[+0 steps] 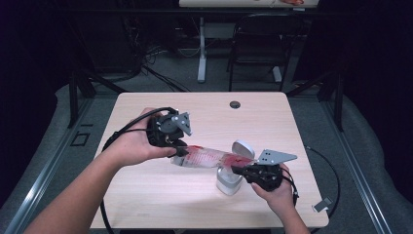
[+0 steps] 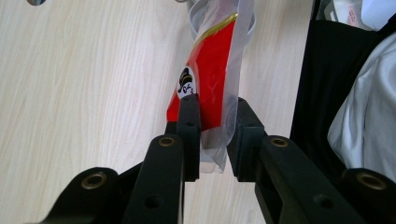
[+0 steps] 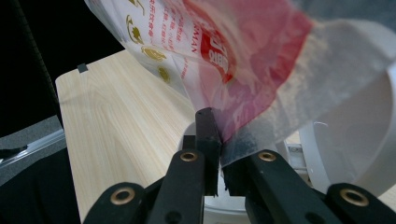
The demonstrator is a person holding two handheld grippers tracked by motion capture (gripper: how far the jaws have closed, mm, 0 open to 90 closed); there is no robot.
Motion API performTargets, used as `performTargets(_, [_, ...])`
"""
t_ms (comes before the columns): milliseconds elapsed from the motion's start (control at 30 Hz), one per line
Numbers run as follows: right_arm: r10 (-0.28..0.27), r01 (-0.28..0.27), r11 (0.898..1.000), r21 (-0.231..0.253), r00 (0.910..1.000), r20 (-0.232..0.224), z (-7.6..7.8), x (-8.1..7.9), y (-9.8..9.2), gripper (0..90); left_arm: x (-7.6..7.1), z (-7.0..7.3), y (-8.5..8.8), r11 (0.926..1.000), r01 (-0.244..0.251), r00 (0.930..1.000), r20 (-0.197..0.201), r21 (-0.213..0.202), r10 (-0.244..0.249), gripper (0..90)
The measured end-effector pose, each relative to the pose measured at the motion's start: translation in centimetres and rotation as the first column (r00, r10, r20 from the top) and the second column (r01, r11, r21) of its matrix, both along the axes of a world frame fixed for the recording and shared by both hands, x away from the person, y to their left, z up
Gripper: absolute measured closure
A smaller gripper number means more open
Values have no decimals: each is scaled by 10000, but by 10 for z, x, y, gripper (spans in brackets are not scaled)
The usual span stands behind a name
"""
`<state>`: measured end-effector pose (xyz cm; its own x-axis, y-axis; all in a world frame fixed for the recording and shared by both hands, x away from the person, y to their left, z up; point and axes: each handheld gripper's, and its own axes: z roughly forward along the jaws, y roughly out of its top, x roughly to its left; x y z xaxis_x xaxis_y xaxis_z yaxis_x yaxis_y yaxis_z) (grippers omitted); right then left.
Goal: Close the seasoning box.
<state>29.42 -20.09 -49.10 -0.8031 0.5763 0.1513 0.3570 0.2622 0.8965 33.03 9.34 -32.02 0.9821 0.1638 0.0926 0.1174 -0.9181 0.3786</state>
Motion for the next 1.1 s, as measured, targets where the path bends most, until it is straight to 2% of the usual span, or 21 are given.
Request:
performTargets(467, [58, -58, 9999, 98, 10000, -17, -1, 0, 2, 872, -1, 5, -3, 9997, 119, 9999, 120, 203, -121, 770])
performTargets(1100, [53, -52, 9999, 110, 10000, -59, -2, 0, 1, 872, -2, 8, -7, 9994, 233, 9996, 153, 260, -237, 770])
